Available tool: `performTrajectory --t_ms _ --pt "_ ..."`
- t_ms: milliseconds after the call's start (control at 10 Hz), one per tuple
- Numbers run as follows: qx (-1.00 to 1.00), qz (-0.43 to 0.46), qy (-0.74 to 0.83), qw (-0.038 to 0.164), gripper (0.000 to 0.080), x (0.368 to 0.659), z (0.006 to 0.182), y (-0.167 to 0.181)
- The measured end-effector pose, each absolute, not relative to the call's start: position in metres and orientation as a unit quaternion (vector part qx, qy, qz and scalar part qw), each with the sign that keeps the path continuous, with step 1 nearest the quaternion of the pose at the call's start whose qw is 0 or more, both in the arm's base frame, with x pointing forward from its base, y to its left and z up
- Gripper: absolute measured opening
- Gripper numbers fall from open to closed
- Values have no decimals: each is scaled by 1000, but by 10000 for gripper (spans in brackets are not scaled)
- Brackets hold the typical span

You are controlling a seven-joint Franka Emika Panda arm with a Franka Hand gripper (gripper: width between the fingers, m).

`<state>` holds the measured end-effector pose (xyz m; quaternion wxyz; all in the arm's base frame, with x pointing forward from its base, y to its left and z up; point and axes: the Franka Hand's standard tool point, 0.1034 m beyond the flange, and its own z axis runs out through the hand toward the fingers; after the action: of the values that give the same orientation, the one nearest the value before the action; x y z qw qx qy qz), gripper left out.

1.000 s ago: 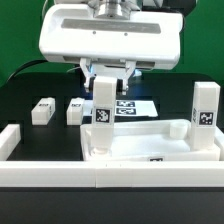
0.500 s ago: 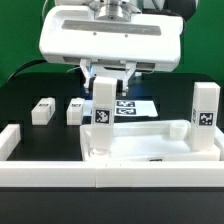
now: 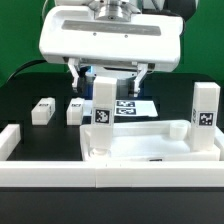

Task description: Assemble desk

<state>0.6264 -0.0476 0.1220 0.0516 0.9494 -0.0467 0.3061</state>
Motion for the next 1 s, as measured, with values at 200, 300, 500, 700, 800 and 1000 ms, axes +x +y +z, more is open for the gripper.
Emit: performTrajectory --t_ms 200,300,500,700,800,1000 --pt "949 306 -47 52 647 626 122 -48" --pt "949 306 -47 52 647 626 122 -48" --pt "962 269 -38 41 649 629 132 -58" --pt "975 217 -38 14 649 631 146 -60" --pt "977 211 -40 9 649 637 153 -61" --pt "988 151 -43 -13 649 634 149 -53"
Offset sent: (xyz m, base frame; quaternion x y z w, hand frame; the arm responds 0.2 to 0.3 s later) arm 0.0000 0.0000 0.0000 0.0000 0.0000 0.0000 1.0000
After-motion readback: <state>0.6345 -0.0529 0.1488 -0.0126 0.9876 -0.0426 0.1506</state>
